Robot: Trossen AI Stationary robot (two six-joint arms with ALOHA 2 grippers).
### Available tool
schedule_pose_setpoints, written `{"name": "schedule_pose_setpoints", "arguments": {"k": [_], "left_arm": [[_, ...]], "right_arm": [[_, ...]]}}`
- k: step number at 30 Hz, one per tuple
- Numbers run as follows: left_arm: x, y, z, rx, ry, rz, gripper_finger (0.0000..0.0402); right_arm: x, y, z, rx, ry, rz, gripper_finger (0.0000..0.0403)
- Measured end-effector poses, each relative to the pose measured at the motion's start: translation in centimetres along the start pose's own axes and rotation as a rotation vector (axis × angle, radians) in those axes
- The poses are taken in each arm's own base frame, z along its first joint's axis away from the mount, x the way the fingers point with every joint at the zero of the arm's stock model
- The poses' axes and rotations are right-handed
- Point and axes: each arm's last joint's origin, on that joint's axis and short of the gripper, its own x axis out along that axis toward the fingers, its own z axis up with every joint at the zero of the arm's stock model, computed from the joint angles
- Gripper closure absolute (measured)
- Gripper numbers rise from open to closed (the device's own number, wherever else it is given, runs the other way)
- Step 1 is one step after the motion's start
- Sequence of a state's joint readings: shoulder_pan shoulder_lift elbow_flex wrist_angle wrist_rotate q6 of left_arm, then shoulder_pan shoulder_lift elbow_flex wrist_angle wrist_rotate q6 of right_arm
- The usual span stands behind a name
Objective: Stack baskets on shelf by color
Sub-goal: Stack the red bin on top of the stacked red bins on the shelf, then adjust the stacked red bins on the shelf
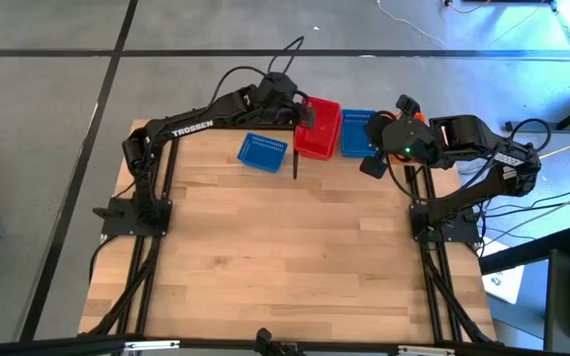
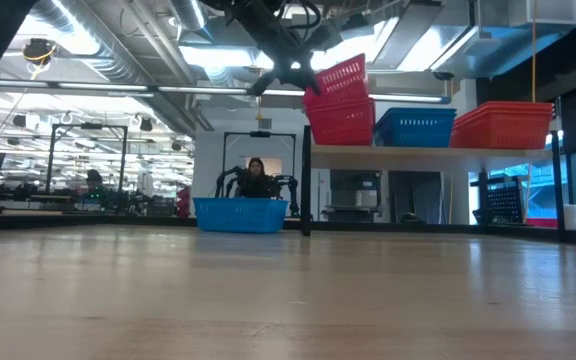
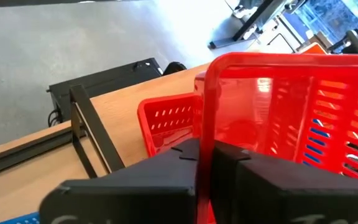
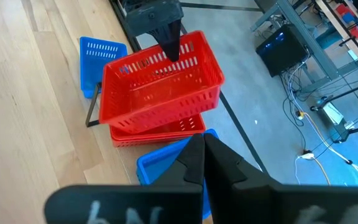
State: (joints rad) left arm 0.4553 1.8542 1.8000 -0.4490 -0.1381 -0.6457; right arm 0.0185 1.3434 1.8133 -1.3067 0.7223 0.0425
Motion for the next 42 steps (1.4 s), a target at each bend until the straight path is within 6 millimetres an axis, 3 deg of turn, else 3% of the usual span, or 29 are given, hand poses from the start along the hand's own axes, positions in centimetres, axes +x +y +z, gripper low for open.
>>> {"name": "schedule_pose_setpoints", "arguments": {"k": [4, 15, 24, 28, 33, 38, 42], "left_arm": [[0.0, 0.0, 0.0, 0.02, 0.004, 0.003, 0.0395], [0.0, 0.0, -0.1, 0.02, 0.016, -0.012, 0.0327], [-1.7, -0.4, 0.9, 0.069, -0.006, -0.07, 0.0327], [-4.3, -0.9, 2.0, 0.149, -0.051, -0.108, 0.0327], [-8.7, -2.1, 2.5, 0.277, -0.061, -0.184, 0.0327], [-13.0, -3.3, 1.9, 0.366, -0.05, -0.216, 0.0327], [-15.4, -3.6, 1.5, 0.38, -0.063, -0.196, 0.0327]], "right_arm": [[0.0, 0.0, 0.0, -0.001, 0.0, 0.0, 0.0402], [0.0, 0.0, 0.0, -0.001, 0.0, 0.0, 0.0402], [0.0, 0.0, 0.0, 0.004, 0.0, -0.001, 0.0402], [0.2, 0.0, 0.0, 0.031, 0.01, 0.074, 0.0402], [1.5, 0.4, -0.2, 0.008, 0.037, 0.377, 0.0402], [4.9, 2.1, -1.5, -0.061, 0.097, 0.629, 0.0402], [8.2, 3.3, -2.4, -0.046, 0.065, 0.678, 0.0403]]}}
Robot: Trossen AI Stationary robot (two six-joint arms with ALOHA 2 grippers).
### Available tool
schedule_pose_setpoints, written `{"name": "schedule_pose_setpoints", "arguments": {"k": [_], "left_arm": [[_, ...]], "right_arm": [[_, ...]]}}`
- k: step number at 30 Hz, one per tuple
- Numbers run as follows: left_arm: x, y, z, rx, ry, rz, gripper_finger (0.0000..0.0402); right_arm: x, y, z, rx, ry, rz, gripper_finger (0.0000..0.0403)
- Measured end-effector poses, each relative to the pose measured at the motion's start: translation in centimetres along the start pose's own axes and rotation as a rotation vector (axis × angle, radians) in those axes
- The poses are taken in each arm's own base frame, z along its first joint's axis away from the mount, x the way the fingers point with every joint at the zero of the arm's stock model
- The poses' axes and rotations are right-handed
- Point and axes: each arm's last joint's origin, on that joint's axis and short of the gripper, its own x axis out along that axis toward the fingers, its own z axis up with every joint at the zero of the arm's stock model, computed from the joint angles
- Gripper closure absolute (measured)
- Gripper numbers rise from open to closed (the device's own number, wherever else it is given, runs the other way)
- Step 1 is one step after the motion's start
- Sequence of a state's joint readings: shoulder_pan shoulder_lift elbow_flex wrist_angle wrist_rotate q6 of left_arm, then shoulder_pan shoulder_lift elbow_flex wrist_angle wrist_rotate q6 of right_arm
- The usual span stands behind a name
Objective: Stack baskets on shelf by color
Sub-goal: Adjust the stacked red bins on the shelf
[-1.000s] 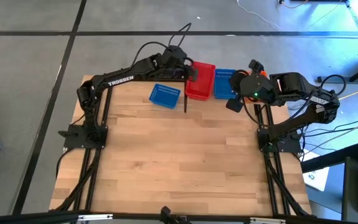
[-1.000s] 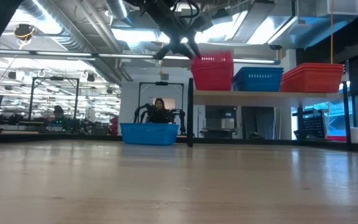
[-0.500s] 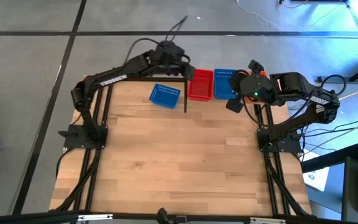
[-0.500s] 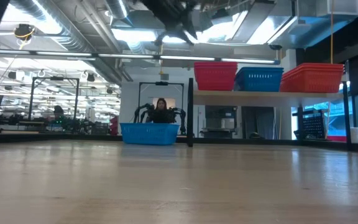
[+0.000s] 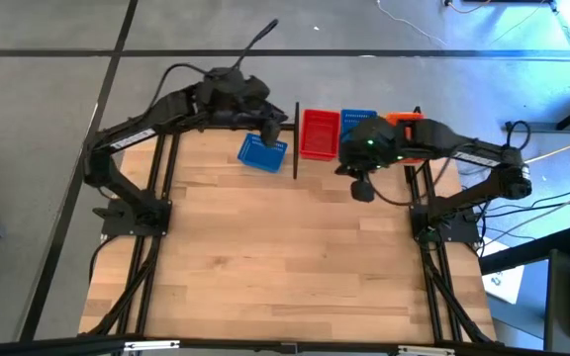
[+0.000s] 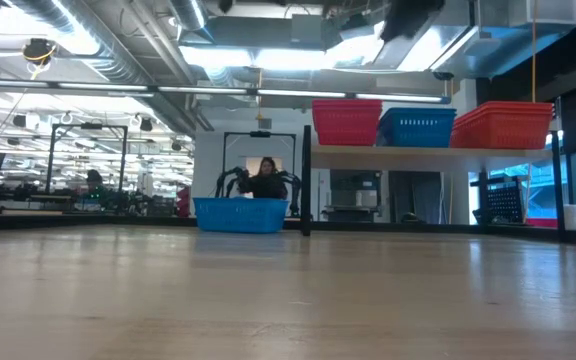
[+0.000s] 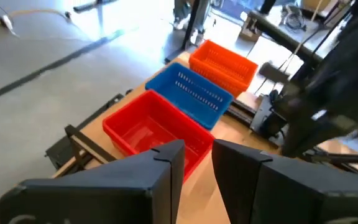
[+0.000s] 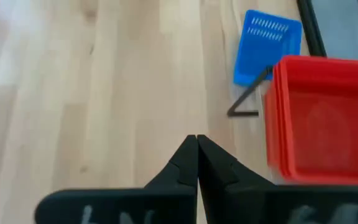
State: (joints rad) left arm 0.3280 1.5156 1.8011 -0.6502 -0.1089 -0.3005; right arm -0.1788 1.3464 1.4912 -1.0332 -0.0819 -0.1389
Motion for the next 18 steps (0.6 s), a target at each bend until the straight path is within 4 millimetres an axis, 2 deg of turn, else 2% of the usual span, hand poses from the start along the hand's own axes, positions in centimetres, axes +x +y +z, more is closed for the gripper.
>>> {"name": "schedule_pose_setpoints", "arguments": {"k": [4, 8, 13, 18], "left_arm": [[-1.6, -0.5, 0.0, 0.009, -0.005, 0.013, 0.0327], [-2.5, -0.6, -0.1, 0.014, 0.008, 0.018, 0.0327], [-2.7, -0.6, -0.2, 0.014, 0.02, 0.021, 0.0327], [-2.7, -0.6, -0.2, 0.013, 0.019, 0.022, 0.0327]], "right_arm": [[3.6, -1.2, -1.4, 0.009, -0.026, -0.006, 0.0403], [6.1, -2.0, -3.0, 0.051, -0.029, -0.028, 0.0403], [7.6, -2.9, -4.2, 0.069, -0.037, -0.077, 0.0403], [8.3, -3.4, -4.7, 0.056, -0.04, -0.184, 0.0403]]}}
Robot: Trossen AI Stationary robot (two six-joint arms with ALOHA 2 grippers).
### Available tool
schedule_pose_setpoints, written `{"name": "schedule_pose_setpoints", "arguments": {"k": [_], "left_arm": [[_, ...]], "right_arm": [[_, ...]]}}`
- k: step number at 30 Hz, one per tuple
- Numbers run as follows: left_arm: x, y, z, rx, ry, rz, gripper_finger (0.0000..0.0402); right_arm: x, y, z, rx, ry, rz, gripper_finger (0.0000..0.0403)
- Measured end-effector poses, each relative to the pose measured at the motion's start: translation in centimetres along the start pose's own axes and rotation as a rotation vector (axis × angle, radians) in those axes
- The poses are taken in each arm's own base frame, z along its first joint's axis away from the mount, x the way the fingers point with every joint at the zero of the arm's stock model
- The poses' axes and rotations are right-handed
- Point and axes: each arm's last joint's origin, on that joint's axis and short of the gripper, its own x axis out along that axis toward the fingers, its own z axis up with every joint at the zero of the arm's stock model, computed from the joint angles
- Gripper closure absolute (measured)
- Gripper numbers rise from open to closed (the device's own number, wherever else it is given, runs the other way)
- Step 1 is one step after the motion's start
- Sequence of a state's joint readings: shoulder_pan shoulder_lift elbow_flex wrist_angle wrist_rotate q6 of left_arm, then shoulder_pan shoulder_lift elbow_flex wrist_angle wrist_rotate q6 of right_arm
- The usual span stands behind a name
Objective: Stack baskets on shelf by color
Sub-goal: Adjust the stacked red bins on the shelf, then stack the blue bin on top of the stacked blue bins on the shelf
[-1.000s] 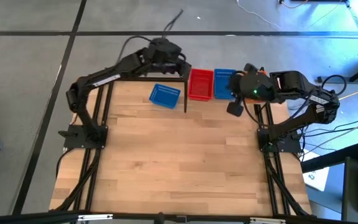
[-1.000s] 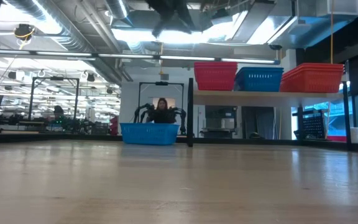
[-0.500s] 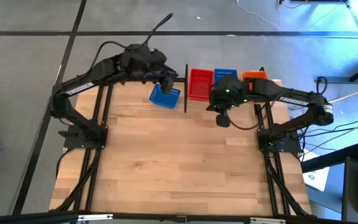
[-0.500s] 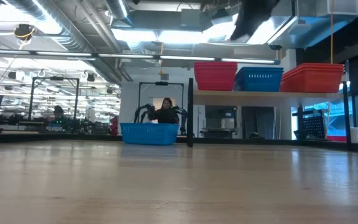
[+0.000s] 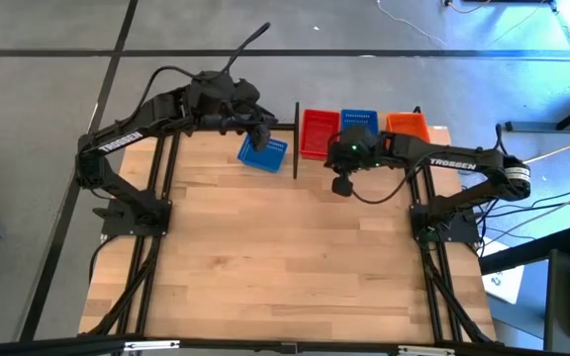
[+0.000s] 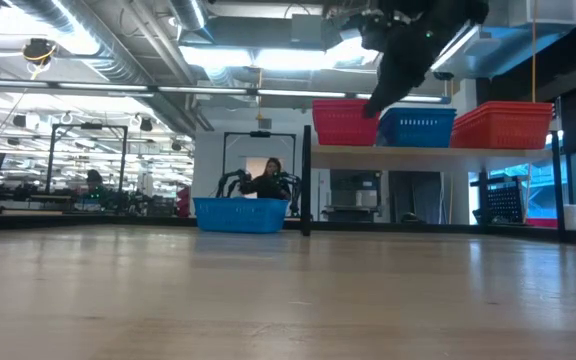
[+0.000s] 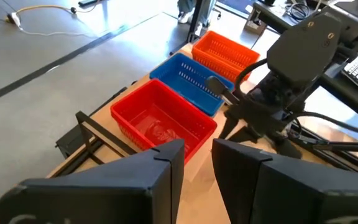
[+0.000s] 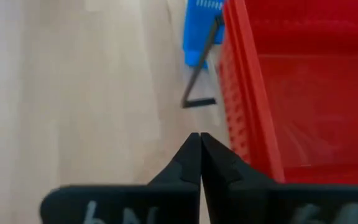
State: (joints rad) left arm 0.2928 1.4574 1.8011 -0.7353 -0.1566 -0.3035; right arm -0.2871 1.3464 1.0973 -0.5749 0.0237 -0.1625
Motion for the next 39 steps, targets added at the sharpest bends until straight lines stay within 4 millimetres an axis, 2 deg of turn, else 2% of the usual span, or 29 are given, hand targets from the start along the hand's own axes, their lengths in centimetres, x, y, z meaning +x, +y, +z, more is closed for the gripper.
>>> {"name": "schedule_pose_setpoints", "arguments": {"k": [11, 14, 16, 21, 25, 30, 34, 36, 39], "left_arm": [[0.0, 0.3, -0.7, 0.002, 0.065, 0.039, 0.0328], [0.0, 0.4, -0.9, -0.017, 0.091, 0.053, 0.0328], [0.2, 0.7, -1.3, -0.01, 0.125, 0.093, 0.0328], [1.4, 2.4, -3.1, 0.062, 0.329, 0.223, 0.0328], [3.4, 3.8, -4.6, 0.196, 0.534, 0.152, 0.0328], [6.5, 4.7, -6.2, 0.473, 0.703, -0.032, 0.0328], [8.8, 5.6, -7.4, 0.686, 0.781, -0.159, 0.0328], [10.1, 6.3, -8.0, 0.74, 0.812, -0.194, 0.0328], [11.9, 7.6, -8.9, 0.735, 0.86, -0.256, 0.0328]], "right_arm": [[0.1, -0.5, 0.0, -0.024, 0.005, -0.175, 0.0403], [-0.2, -0.3, 0.3, -0.029, -0.007, -0.09, 0.0403], [-1.1, 0.0, 1.5, -0.035, -0.056, 0.013, 0.0403], [-5.7, 0.4, 4.9, -0.113, -0.175, 0.123, 0.0403], [-10.6, -0.1, 6.6, -0.155, -0.214, 0.109, 0.0403], [-15.9, -0.5, 7.2, -0.189, -0.256, 0.087, 0.0403], [-19.1, -0.7, 7.4, -0.189, -0.3, 0.073, 0.0403], [-20.4, -0.8, 7.3, -0.189, -0.32, 0.068, 0.0403], [-21.9, -0.8, 7.2, -0.185, -0.365, 0.058, 0.0403]]}}
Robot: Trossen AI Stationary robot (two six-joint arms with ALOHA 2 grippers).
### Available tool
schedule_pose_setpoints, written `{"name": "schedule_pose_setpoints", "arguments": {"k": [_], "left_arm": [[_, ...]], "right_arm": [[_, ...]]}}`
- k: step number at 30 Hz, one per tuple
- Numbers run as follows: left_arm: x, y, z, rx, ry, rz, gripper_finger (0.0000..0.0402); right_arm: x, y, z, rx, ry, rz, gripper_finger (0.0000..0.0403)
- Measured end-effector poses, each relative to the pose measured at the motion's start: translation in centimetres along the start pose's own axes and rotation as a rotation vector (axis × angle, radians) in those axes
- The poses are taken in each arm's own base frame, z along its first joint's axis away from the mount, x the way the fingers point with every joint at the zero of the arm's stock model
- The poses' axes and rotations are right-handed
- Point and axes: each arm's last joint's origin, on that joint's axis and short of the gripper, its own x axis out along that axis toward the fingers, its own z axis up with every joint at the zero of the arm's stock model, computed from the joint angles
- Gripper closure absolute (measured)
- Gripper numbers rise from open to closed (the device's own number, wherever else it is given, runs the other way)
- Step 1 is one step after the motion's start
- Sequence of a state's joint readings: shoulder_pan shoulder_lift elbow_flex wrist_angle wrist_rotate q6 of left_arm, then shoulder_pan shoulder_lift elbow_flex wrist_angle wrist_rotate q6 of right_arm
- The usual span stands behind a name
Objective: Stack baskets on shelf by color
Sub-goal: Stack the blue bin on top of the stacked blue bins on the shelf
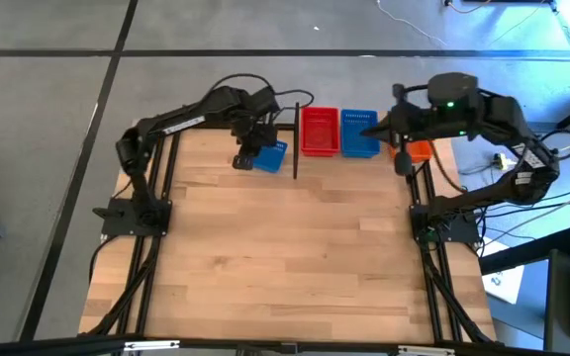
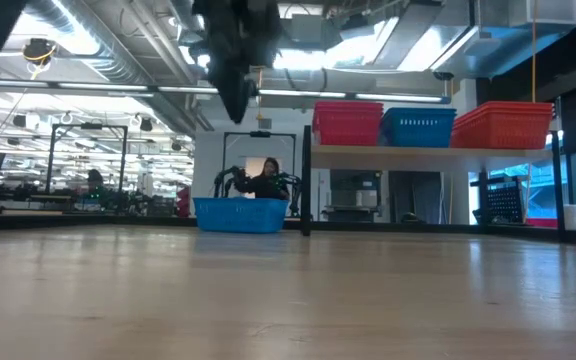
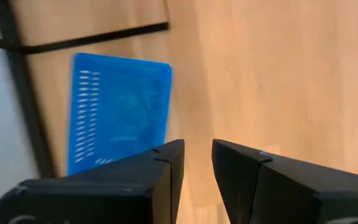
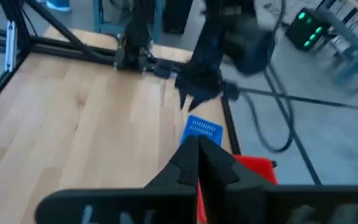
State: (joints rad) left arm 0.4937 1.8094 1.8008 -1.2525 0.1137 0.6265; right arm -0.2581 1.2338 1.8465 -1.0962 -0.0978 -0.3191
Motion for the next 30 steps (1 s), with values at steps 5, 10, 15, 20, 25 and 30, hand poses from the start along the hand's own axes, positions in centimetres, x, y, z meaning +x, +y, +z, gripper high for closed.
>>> {"name": "schedule_pose_setpoints", "arguments": {"k": [5, 10, 15, 20, 25, 30], "left_arm": [[3.7, 2.0, -0.8, -0.016, 0.008, -0.2, 0.0328], [6.5, 3.5, -1.9, -0.026, 0.077, -0.28, 0.0327], [7.4, 4.8, -2.9, -0.054, 0.095, -0.288, 0.0327], [5.8, 5.1, -3.6, -0.093, 0.075, -0.275, 0.0327], [3.7, 4.8, -4.0, -0.092, 0.091, -0.203, 0.0327], [3.6, 5.9, -5.3, -0.174, 0.081, -0.185, 0.0327]], "right_arm": [[-0.9, -0.2, 0.1, 0.001, 0.003, -0.095, 0.0403], [-1.0, -0.5, 0.0, 0.046, 0.034, -0.2, 0.0403], [-1.0, -0.5, 0.0, 0.056, 0.036, -0.208, 0.0403], [-1.0, -0.5, 0.0, 0.081, 0.033, -0.209, 0.0403], [-1.0, -0.5, 0.0, 0.082, 0.033, -0.21, 0.0403], [-1.0, -0.5, 0.0, 0.083, 0.033, -0.21, 0.0403]]}}
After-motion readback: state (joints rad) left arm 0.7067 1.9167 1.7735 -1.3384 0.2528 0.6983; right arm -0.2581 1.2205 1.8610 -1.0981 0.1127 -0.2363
